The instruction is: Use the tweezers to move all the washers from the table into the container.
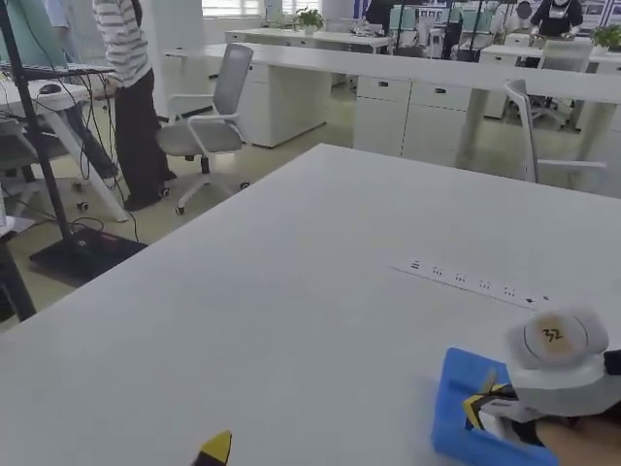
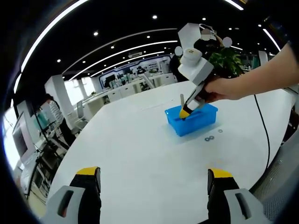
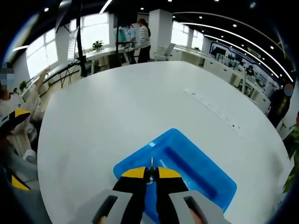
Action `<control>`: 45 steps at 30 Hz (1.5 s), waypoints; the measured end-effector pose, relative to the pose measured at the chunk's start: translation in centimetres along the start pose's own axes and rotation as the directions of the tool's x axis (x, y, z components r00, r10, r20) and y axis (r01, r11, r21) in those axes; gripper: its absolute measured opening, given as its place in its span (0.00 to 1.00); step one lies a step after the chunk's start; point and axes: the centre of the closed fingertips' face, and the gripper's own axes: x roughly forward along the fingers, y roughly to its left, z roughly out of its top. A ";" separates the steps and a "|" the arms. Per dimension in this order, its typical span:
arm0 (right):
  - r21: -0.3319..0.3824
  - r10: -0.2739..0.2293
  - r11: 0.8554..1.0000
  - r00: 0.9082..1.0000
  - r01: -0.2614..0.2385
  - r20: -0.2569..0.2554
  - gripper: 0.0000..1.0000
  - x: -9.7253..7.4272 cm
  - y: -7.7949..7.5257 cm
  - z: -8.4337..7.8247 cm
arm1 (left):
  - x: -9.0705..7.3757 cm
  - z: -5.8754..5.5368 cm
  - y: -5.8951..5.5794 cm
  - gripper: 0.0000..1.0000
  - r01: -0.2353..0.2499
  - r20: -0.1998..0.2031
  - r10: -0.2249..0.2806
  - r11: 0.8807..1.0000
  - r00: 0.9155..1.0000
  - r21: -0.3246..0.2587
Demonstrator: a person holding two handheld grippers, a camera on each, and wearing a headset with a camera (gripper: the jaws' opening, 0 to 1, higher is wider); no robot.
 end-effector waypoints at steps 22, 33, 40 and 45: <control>0.024 -0.005 1.000 0.996 0.003 0.088 0.03 -3.5 0.1 1.1 | -0.1 0.2 0.0 0.97 -0.002 0.011 0.002 1.000 1.000 -0.003; 0.021 0.023 0.999 0.987 -0.027 0.161 0.03 -6.5 1.5 1.6 | -0.1 0.5 0.0 0.98 0.007 0.029 -0.006 1.000 1.000 -0.013; 0.026 0.040 0.999 0.986 -0.045 0.159 0.03 -7.3 2.6 0.2 | -0.1 0.5 0.0 0.97 0.002 0.026 -0.002 1.000 1.000 -0.009; 0.041 0.047 0.998 0.991 -0.052 0.129 0.03 -6.9 3.1 -1.6 | -0.1 0.4 0.0 0.97 0.003 0.024 -0.002 1.000 1.000 -0.008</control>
